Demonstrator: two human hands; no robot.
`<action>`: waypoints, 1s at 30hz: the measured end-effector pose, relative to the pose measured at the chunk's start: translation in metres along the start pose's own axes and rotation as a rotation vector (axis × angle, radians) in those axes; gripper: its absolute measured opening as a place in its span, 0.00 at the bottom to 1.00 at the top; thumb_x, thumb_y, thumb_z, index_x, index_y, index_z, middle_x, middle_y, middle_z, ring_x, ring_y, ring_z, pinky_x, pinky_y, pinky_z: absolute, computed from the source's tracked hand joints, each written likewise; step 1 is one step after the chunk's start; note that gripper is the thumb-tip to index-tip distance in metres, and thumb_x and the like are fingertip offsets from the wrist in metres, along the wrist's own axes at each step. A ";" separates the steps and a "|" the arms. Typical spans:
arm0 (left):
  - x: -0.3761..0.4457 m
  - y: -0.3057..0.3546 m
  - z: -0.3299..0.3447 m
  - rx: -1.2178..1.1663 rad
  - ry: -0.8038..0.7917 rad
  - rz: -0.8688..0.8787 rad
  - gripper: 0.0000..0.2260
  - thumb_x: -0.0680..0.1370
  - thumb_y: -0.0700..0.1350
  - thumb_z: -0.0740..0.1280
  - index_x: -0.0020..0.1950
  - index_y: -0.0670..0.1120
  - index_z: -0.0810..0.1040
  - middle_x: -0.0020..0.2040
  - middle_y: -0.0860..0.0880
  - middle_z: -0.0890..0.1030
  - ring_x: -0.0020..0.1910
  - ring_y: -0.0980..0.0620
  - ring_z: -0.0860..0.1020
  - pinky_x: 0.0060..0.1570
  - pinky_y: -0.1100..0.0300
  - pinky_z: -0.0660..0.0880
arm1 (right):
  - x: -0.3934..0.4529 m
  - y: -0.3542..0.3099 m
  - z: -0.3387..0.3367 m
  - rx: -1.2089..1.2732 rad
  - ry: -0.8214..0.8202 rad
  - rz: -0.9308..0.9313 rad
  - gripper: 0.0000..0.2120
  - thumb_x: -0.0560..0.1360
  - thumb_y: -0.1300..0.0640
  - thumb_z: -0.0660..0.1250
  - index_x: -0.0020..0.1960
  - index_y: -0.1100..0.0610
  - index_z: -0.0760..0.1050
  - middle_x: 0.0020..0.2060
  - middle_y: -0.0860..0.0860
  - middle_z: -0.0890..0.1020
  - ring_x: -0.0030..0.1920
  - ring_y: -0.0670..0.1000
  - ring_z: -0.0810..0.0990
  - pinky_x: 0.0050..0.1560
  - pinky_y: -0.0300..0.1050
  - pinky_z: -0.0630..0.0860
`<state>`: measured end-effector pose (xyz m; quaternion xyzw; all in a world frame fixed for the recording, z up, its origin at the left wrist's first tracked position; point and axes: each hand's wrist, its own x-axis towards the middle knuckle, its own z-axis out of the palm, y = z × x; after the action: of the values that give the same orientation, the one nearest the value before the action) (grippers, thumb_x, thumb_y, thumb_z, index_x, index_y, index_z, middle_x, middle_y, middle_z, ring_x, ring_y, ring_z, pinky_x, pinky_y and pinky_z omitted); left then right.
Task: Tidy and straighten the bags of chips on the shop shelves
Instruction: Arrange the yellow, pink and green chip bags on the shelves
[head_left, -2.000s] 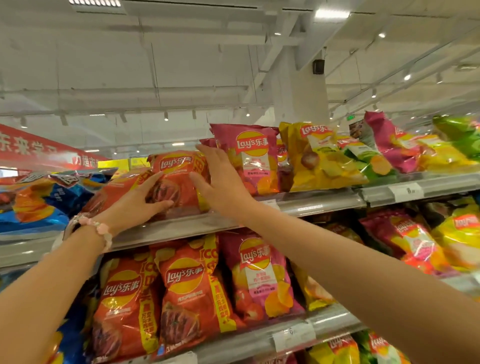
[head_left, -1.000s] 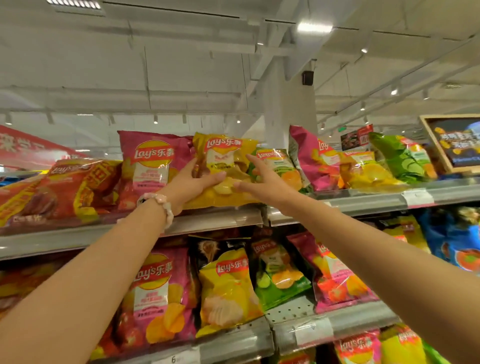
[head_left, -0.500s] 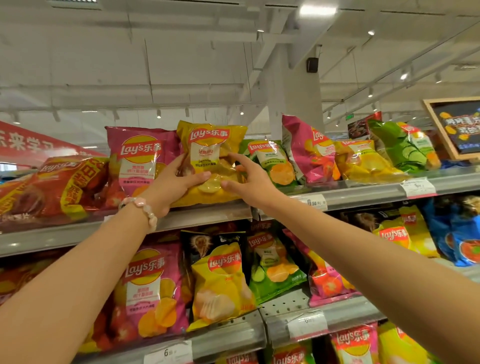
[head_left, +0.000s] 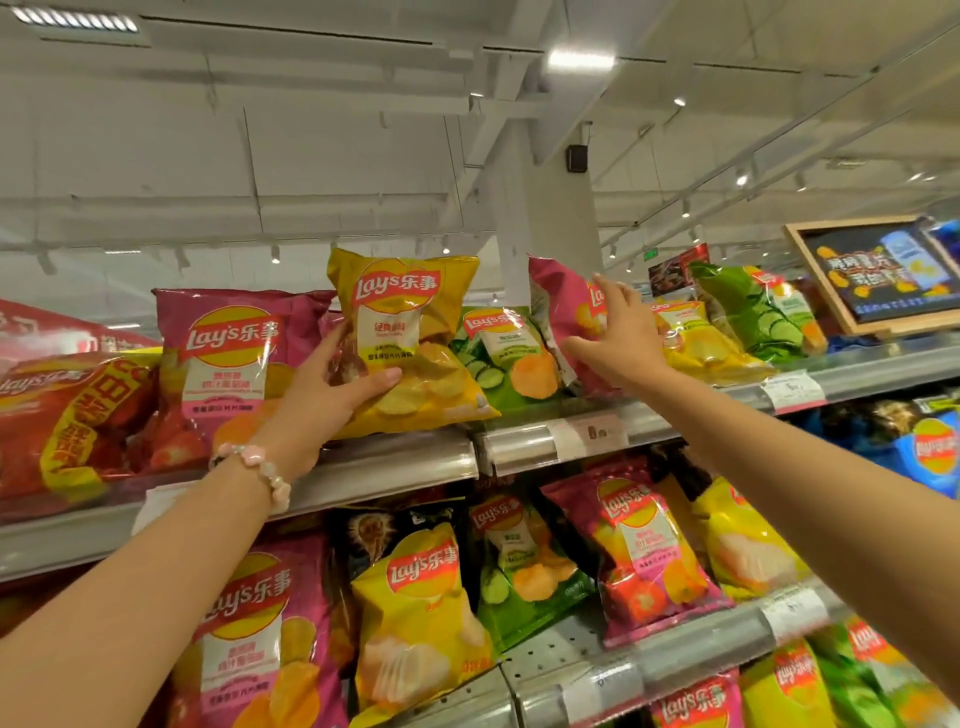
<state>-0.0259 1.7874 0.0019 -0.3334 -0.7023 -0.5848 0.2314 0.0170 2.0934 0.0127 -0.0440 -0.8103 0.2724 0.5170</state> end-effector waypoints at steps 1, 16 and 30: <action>0.000 -0.001 0.001 -0.002 0.003 -0.001 0.42 0.62 0.54 0.75 0.74 0.56 0.64 0.64 0.55 0.75 0.61 0.56 0.73 0.61 0.57 0.71 | 0.005 0.010 0.000 0.012 -0.049 0.082 0.45 0.68 0.48 0.74 0.77 0.52 0.53 0.74 0.57 0.60 0.72 0.59 0.60 0.69 0.58 0.64; 0.002 0.006 0.000 -0.004 0.059 -0.029 0.41 0.58 0.54 0.78 0.70 0.58 0.70 0.59 0.55 0.81 0.58 0.53 0.79 0.57 0.53 0.76 | 0.027 0.057 0.002 0.413 -0.312 0.275 0.51 0.61 0.48 0.80 0.74 0.55 0.53 0.64 0.55 0.73 0.62 0.57 0.74 0.63 0.56 0.73; -0.022 0.050 0.000 0.019 0.236 0.024 0.40 0.58 0.53 0.79 0.69 0.57 0.71 0.62 0.52 0.80 0.60 0.49 0.78 0.61 0.46 0.74 | 0.023 0.030 -0.020 0.425 -0.058 -0.044 0.45 0.66 0.38 0.72 0.75 0.43 0.52 0.62 0.53 0.74 0.60 0.57 0.75 0.60 0.60 0.73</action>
<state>0.0260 1.7874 0.0195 -0.2682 -0.6717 -0.6106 0.3228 0.0179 2.1346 0.0233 0.0916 -0.7500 0.4270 0.4967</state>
